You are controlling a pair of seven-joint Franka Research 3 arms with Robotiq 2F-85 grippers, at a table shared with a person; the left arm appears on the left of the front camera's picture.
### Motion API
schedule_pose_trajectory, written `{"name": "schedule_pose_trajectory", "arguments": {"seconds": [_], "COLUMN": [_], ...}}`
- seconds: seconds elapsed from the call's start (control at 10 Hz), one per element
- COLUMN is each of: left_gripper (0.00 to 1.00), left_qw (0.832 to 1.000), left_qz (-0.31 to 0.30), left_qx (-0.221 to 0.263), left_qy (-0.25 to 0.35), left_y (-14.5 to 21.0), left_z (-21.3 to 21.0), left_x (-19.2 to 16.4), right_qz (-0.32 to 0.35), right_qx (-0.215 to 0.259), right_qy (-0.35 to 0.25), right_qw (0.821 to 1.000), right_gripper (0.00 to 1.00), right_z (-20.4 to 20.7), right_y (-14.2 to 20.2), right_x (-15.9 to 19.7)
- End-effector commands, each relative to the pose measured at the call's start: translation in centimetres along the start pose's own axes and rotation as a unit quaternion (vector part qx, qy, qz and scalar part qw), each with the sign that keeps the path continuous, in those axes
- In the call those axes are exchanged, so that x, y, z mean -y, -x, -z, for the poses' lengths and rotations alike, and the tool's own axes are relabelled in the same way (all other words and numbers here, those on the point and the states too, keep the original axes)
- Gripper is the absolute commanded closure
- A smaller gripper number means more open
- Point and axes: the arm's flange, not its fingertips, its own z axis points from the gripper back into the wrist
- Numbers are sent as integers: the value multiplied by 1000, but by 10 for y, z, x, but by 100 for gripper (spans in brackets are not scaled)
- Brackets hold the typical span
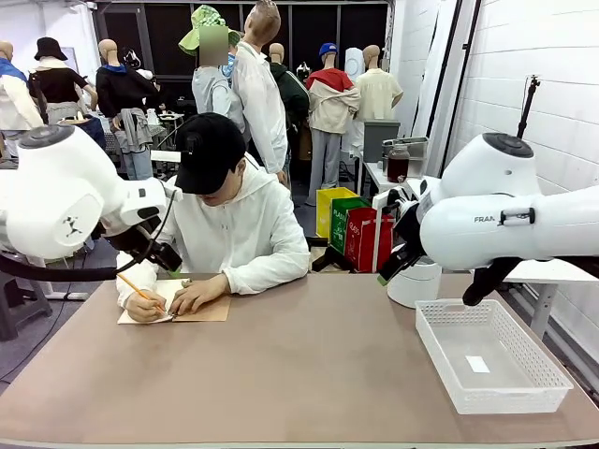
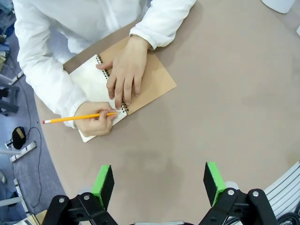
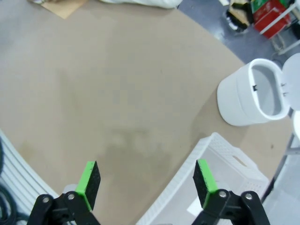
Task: Sort the paper based on its condition.
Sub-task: If a person hands you a paper, place it in the Organizing basket , and if it's crumpled, put it in the Trash can.
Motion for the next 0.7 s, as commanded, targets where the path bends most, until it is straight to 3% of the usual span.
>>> {"name": "schedule_pose_trajectory", "arguments": {"seconds": [0.0, 0.3, 0.6], "left_gripper": [0, 0, 0], "left_qw": [1000, 1000, 999], "left_qz": [-11, 6, 17], "left_qx": [0, 14, 29], "left_qy": [-7, 0, 18], "left_y": [13, 21, 30], "left_z": [-17, -41, -52], "left_x": [3, 7, 12], "right_qz": [-11, -27, -49], "right_qx": [4, 23, 64], "right_qy": [-11, -22, -70], "right_qw": [1000, 999, 994], "right_gripper": [0, 0, 0], "right_z": [-18, -45, -65], "right_y": [0, 7, 14], "right_x": [0, -1, 0]}}
